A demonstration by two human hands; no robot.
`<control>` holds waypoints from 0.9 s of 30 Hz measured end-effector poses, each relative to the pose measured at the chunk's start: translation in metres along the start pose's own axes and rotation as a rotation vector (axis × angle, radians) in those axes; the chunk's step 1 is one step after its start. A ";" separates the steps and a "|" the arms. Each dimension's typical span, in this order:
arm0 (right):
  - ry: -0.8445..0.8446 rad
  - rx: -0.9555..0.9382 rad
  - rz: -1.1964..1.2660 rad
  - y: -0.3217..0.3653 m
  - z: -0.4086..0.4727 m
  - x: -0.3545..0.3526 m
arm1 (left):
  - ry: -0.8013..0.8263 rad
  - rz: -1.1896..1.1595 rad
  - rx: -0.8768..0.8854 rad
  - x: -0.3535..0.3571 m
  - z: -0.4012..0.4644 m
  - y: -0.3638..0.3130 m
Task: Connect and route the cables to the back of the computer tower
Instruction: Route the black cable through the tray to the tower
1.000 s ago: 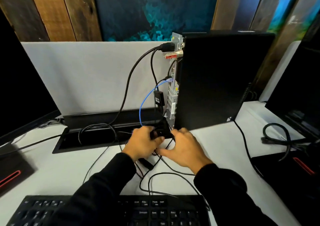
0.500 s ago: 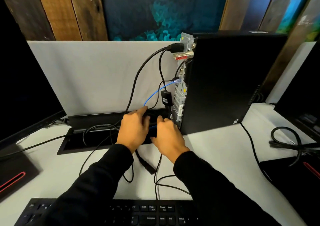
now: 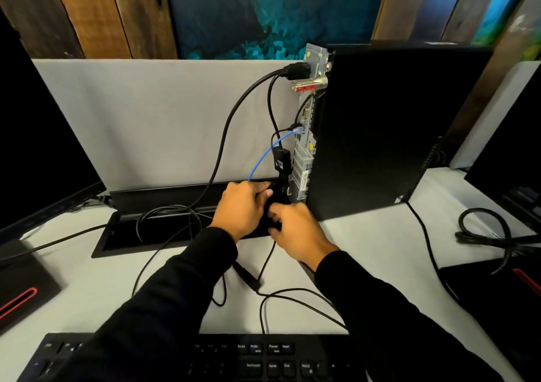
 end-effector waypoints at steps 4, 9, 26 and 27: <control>-0.041 0.045 0.037 -0.014 -0.012 0.003 | 0.138 0.184 -0.010 0.004 0.013 -0.009; -0.073 0.076 0.114 -0.023 -0.017 0.005 | 0.325 0.326 0.001 0.020 0.022 -0.025; -0.043 0.051 0.146 -0.032 -0.020 0.007 | 0.634 0.482 -0.047 0.006 0.019 -0.026; -0.042 0.049 0.155 -0.032 -0.020 0.007 | 0.658 0.447 -0.052 0.009 0.021 -0.030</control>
Point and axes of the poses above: each hand's wrist, its own z-axis towards the middle knuckle, its own x-axis out of the palm, y = z × x, the point moved 2 cm from there along z, towards the middle knuckle, and after that the axes turned 7 degrees about x, right-handed, at the moved point
